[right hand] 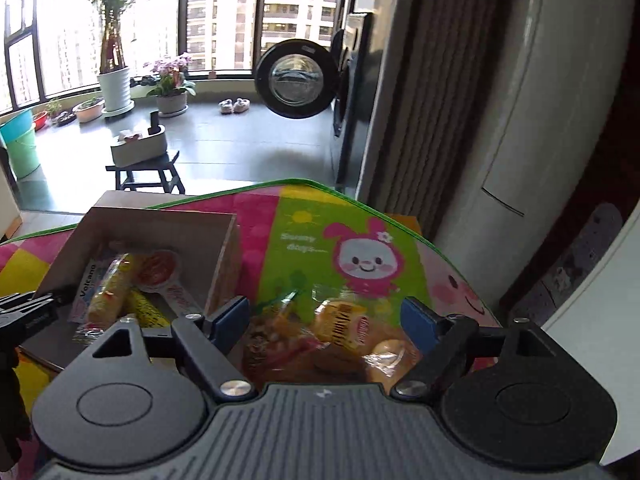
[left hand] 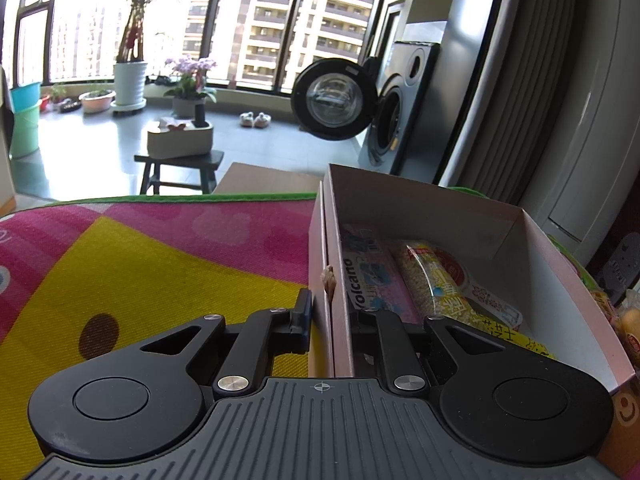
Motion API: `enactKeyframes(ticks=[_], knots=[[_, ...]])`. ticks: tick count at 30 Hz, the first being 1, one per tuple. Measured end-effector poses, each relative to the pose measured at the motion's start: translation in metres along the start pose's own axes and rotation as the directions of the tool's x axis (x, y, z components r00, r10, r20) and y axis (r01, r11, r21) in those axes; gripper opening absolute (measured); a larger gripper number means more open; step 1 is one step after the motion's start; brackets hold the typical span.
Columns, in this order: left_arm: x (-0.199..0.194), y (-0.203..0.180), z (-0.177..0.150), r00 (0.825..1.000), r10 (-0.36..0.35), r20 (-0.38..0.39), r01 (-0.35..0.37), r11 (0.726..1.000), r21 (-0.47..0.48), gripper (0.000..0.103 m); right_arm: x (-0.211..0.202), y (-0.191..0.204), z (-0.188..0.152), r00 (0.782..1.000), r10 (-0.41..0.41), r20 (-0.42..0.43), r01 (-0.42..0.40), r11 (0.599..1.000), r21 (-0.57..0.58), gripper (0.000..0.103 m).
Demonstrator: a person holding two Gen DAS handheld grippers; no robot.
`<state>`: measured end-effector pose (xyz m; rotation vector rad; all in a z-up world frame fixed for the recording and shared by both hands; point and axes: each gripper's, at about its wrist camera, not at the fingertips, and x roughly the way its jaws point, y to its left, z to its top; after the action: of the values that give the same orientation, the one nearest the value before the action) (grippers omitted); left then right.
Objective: Organize objects
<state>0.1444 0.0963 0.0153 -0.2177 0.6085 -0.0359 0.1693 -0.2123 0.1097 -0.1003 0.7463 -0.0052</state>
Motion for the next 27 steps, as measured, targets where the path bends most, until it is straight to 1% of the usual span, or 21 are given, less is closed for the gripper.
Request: enactKeyframes(ticks=[2, 5, 10, 11, 12, 14, 15, 17, 18, 19, 22, 24, 26, 27], knots=[[-0.001, 0.000, 0.000, 1.000, 0.002, 0.001, -0.002, 1.000, 0.002, 0.015, 0.006, -0.016, -0.008, 1.000, -0.018, -0.015, 0.018, 0.999, 0.031, 0.083], [-0.001, 0.000, 0.000, 1.000, 0.007, 0.003, -0.007, 1.000, 0.007, 0.015, 0.016, -0.024, -0.015, 1.000, -0.001, -0.022, 0.003, 0.998, 0.056, 0.083], [0.000, -0.001, 0.002, 1.000, 0.010, 0.004, -0.010, 1.000, 0.011, 0.015, 0.041, -0.007, -0.011, 0.997, 0.072, -0.016, -0.071, 0.997, 0.032, 0.083], [0.000, 0.000, 0.002, 1.000, 0.010, 0.005, -0.010, 1.000, 0.012, 0.015, 0.047, 0.001, -0.007, 0.997, 0.081, -0.014, -0.081, 0.997, 0.019, 0.081], [0.000, -0.001, 0.001, 1.000, 0.009, 0.004, -0.009, 1.000, 0.011, 0.015, 0.053, 0.009, -0.004, 0.997, 0.081, -0.012, -0.081, 0.997, 0.004, 0.077], [0.000, 0.000, 0.002, 1.000, 0.009, 0.004, -0.009, 1.000, 0.012, 0.015, 0.071, 0.022, 0.004, 0.996, 0.081, -0.030, -0.081, 0.997, -0.010, 0.050], [0.000, -0.001, 0.002, 1.000, 0.008, 0.004, -0.008, 1.000, 0.011, 0.015, 0.082, 0.028, 0.008, 0.996, 0.083, -0.046, -0.083, 0.996, -0.011, 0.046], [0.000, 0.000, 0.002, 1.000, 0.007, 0.004, -0.007, 1.000, 0.011, 0.015, 0.099, 0.037, 0.011, 0.996, 0.064, -0.069, -0.066, 0.998, -0.021, 0.034], [0.000, 0.000, 0.002, 1.000, 0.007, 0.004, -0.007, 1.000, 0.011, 0.015, 0.106, 0.040, 0.011, 0.995, 0.053, -0.085, -0.056, 0.998, -0.032, 0.032], [0.000, 0.000, 0.002, 1.000, 0.007, 0.004, -0.007, 1.000, 0.011, 0.015, 0.111, 0.042, 0.009, 0.994, 0.052, -0.100, -0.056, 0.998, -0.035, 0.026], [0.000, 0.000, 0.002, 1.000, 0.008, 0.004, -0.008, 1.000, 0.012, 0.015, 0.109, 0.038, 0.000, 0.989, 0.074, -0.130, -0.077, 0.997, -0.017, 0.025], [0.000, 0.000, 0.002, 1.000, 0.007, 0.004, -0.007, 1.000, 0.011, 0.015, 0.100, 0.034, -0.009, 0.984, 0.096, -0.148, -0.099, 0.995, -0.010, 0.024], [0.000, 0.000, 0.002, 1.000, 0.008, 0.004, -0.008, 1.000, 0.012, 0.015, 0.086, 0.031, -0.021, 0.980, 0.116, -0.159, -0.122, 0.992, -0.027, 0.019], [0.000, 0.000, 0.002, 1.000, 0.008, 0.004, -0.008, 1.000, 0.012, 0.015, 0.078, 0.031, -0.027, 0.979, 0.124, -0.161, -0.131, 0.991, -0.037, 0.019]])
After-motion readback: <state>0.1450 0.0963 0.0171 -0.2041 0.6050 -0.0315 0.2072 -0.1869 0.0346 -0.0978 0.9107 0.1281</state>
